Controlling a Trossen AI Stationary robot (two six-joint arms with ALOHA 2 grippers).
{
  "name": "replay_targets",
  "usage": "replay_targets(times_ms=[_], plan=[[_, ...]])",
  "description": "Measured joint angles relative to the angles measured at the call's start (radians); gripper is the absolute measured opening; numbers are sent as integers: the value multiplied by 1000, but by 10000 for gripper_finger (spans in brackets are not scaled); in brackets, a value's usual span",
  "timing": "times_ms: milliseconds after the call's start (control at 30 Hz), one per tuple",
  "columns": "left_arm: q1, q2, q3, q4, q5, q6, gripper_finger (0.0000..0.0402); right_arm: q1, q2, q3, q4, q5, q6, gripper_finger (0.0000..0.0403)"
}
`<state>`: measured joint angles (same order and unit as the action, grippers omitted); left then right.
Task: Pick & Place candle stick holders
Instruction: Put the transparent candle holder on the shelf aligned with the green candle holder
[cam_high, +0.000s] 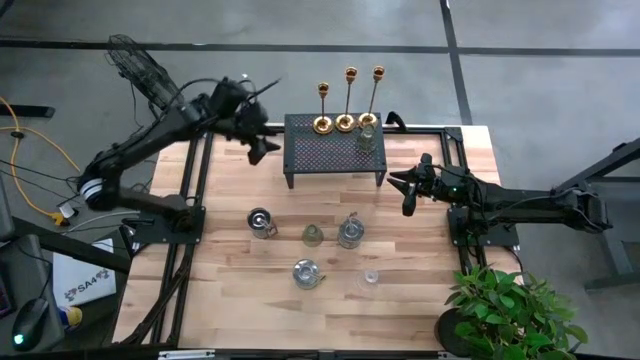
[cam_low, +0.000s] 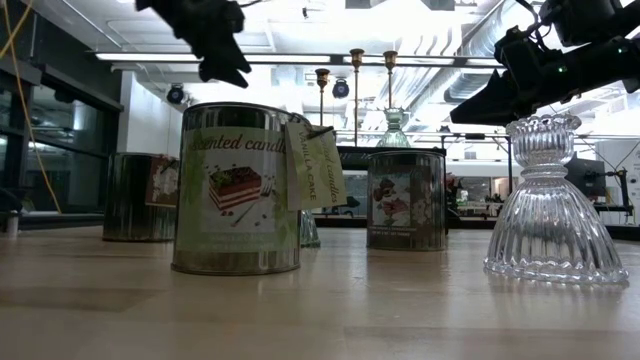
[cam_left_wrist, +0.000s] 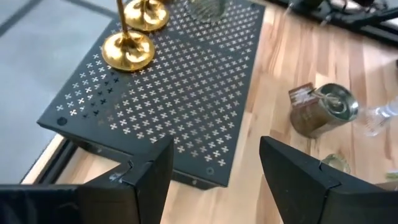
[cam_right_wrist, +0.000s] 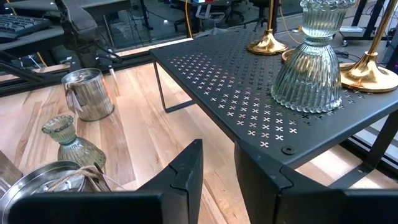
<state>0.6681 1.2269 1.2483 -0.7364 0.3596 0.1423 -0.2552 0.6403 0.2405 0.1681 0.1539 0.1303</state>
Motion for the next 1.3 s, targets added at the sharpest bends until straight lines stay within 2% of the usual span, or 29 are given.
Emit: replay_targets(times_ms=[100, 233, 433, 533, 667, 800, 867, 1067, 1200, 1300], plan=[[-41, -91, -117, 97, -9, -40, 234, 0, 0, 0, 5, -6, 29, 84], [-118, -192, -233, 211, -37, -69, 234, 0, 0, 0, 8, -49, 158, 84], [-240, -285, -333, 271, -143, -89, 234, 1, 0, 0, 8, -250, 206, 84], [-294, -312, -362, 273, -167, -105, 234, 10, 0, 0, 8, -248, 254, 84], [-360, -331, -394, 293, -206, -134, 234, 44, 0, 0, 8, -260, 235, 84], [-400, -334, -406, 302, -238, -147, 234, 129, 0, 0, -4, -256, 224, 84], [-409, -334, -407, 300, -244, -147, 234, 195, 0, 0, -5, -224, 208, 84], [-407, -334, -407, 302, -250, -149, 234, 423, 8, 1, -37, -24, 187, 84], [-407, -334, -407, 318, -250, -148, 234, 568, 58, 1, -43, 87, 189, 84], [-407, -334, -407, 335, -250, -139, 234, 661, 123, 1, -44, 126, 192, 84]])
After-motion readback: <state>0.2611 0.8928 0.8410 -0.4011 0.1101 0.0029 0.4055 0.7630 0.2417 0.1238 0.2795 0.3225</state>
